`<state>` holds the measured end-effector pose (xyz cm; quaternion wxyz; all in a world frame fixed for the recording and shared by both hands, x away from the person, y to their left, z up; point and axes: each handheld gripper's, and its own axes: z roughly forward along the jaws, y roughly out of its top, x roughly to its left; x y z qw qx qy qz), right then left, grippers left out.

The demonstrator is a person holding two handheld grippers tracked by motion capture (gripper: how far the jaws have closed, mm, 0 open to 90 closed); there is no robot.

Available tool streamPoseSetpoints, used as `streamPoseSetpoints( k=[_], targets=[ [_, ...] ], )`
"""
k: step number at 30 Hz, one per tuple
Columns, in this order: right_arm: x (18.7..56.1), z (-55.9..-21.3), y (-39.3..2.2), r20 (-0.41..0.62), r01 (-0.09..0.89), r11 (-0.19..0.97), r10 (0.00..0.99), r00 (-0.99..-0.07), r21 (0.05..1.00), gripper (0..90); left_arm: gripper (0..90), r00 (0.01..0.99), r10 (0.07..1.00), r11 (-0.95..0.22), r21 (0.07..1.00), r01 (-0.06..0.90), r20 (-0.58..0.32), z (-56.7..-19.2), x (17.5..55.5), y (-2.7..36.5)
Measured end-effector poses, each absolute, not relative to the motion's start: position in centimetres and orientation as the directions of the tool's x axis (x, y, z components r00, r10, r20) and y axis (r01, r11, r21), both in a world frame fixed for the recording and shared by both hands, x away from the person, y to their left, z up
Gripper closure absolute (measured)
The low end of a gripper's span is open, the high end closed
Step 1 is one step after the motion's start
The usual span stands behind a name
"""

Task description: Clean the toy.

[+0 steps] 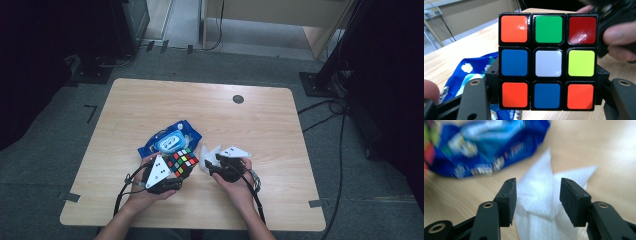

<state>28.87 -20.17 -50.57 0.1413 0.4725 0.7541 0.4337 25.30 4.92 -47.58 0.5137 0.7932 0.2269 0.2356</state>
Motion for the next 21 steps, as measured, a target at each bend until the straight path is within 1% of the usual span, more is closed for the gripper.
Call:
streamPoseSetpoints(
  k=[1, 3, 4, 7, 10, 11, 12, 15, 17, 19, 21],
  targets=[
    [29.0, -51.0, -20.0, 0.191, 0.604, 0.194, 0.836, -0.514, 0.773, 50.1, 33.6, 0.786, 0.602, -0.372, 0.921, 0.118, 0.142, -47.6, 25.3, 4.9],
    [29.0, -51.6, -20.0, 0.167, 0.612, 0.212, 0.849, -0.502, 0.762, 57.5, 33.6, 0.788, 0.599, -0.37, 0.922, 0.117, 0.14, -47.6, 25.2, 4.9],
    [28.9, -51.8, -20.0, 0.168, 0.618, 0.218, 0.847, -0.504, 0.755, 58.3, 33.6, 0.789, 0.599, -0.368, 0.923, 0.117, 0.139, -47.6, 25.2, 4.9],
    [28.7, -52.0, -19.9, 0.125, 0.601, 0.235, 0.86, -0.495, 0.763, 66.2, 33.6, 0.793, 0.595, -0.364, 0.924, 0.118, 0.133, -47.6, 25.2, 4.9],
    [28.4, -52.1, -20.0, 0.073, 0.58, 0.261, 0.869, -0.489, 0.771, 79.2, 33.6, 0.796, 0.591, -0.365, 0.923, 0.119, 0.131, -47.6, 25.2, 4.8],
    [28.4, -52.1, -20.3, 0.086, 0.59, 0.247, 0.874, -0.479, 0.769, 85.7, 33.6, 0.797, 0.59, -0.364, 0.924, 0.119, 0.13, -47.6, 25.1, 4.8],
    [28.4, -52.1, -20.5, 0.115, 0.606, 0.227, 0.874, -0.472, 0.763, 88.0, 33.6, 0.799, 0.588, -0.364, 0.924, 0.118, 0.129, -47.6, 25.1, 4.7],
    [28.4, -51.8, -21.2, 0.171, 0.63, 0.181, 0.873, -0.457, 0.755, 89.1, 33.6, 0.804, 0.58, -0.369, 0.922, 0.115, 0.132, -47.6, 25.0, 4.6],
    [28.0, -50.8, -21.5, 0.247, 0.604, 0.112, 0.842, -0.479, 0.789, 89.2, 33.6, 0.81, 0.572, -0.373, 0.921, 0.113, 0.132, -47.7, 24.9, 4.4],
    [27.2, -48.9, -21.4, 0.294, 0.559, 0.046, 0.812, -0.504, 0.828, 89.2, 33.6, 0.816, 0.562, -0.381, 0.918, 0.11, 0.135, -47.8, 24.9, 4.2],
    [26.5, -47.5, -21.1, 0.325, 0.527, 0.011, 0.776, -0.541, 0.85, 89.2, 33.6, 0.823, 0.552, -0.388, 0.915, 0.108, 0.136, -48.0, 24.7, 3.9]
  ],
)
